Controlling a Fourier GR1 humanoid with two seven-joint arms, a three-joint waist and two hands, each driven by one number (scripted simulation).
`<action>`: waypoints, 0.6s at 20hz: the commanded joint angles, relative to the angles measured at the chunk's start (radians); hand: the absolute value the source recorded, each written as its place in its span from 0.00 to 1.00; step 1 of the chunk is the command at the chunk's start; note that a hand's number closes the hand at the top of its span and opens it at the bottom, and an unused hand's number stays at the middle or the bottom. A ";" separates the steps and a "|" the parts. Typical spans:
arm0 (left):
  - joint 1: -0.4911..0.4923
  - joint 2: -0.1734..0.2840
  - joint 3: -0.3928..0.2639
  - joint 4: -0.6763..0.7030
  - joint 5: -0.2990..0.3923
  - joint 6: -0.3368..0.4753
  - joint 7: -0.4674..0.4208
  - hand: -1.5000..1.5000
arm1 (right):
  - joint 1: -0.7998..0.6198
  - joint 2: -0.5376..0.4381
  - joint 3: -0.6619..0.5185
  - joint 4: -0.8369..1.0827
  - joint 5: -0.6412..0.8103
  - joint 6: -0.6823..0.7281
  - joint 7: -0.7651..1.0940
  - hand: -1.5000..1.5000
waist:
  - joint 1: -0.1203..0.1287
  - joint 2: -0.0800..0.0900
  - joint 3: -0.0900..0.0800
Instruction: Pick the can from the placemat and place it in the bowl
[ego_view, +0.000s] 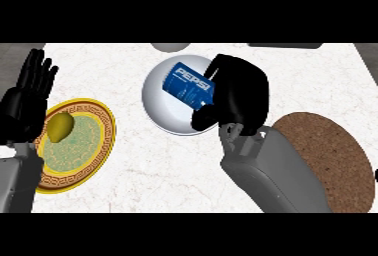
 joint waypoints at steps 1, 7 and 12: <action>-0.014 0.007 0.020 0.046 0.008 -0.016 -0.047 0.50 | -0.036 0.009 0.032 0.223 0.024 -0.156 0.140 1.00 | 0.001 0.007 0.000; 0.020 -0.006 0.004 0.005 0.005 -0.012 -0.023 0.50 | 0.027 0.009 -0.066 0.293 -0.028 -0.337 0.141 0.00 | 0.002 0.002 0.002; -0.014 0.000 0.000 0.010 0.004 -0.013 -0.002 0.50 | 0.020 0.009 -0.055 0.352 -0.105 -0.588 0.029 0.00 | 0.018 0.007 0.003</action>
